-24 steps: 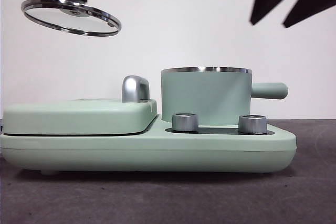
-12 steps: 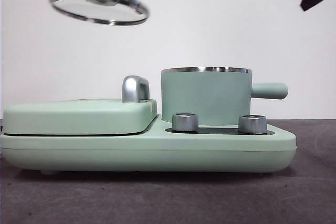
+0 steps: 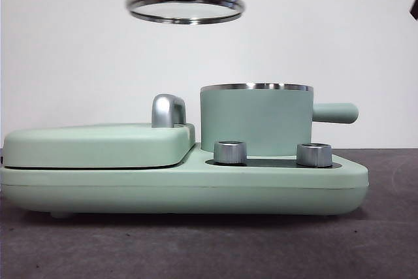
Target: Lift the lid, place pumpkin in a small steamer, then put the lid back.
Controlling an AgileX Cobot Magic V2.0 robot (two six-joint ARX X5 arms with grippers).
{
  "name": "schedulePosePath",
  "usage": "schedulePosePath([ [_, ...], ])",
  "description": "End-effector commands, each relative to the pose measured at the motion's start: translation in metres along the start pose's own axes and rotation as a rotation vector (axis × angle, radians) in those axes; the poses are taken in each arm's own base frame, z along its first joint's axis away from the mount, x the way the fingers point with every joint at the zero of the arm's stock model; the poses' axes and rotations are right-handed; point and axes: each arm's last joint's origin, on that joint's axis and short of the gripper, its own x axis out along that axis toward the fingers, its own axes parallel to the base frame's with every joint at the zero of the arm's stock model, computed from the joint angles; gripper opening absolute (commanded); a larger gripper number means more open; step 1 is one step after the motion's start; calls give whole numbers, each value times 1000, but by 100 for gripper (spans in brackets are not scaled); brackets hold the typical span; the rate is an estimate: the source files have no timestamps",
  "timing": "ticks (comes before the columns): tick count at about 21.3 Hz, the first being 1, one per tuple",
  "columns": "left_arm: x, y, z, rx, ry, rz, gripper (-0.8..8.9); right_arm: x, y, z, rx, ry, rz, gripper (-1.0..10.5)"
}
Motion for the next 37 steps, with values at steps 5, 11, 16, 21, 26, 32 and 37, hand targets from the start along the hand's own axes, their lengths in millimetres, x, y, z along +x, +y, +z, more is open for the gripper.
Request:
schedulePosePath([
  [5,33,-9,-4,-29,-72,-48,10,0,1,-5,42,63,10,354],
  [11,59,-19,-17,-41,-95,-87,10,0,1,-5,59,69,9,354],
  [16,82,-24,-36,-45,-64,-105,10,0,1,-7,56,83,8,354],
  [21,97,-22,-48,-70,-65,-107,10,-1,0,-10,51,113,5,354],
  [26,103,-24,-52,-71,-54,-113,10,-1,0,-10,50,113,1,354],
  [32,103,-25,-50,-66,-77,-115,10,0,0,-10,50,114,-7,354],
  [37,106,-28,-51,-62,-88,-127,10,0,0,-10,50,114,-7,354],
])
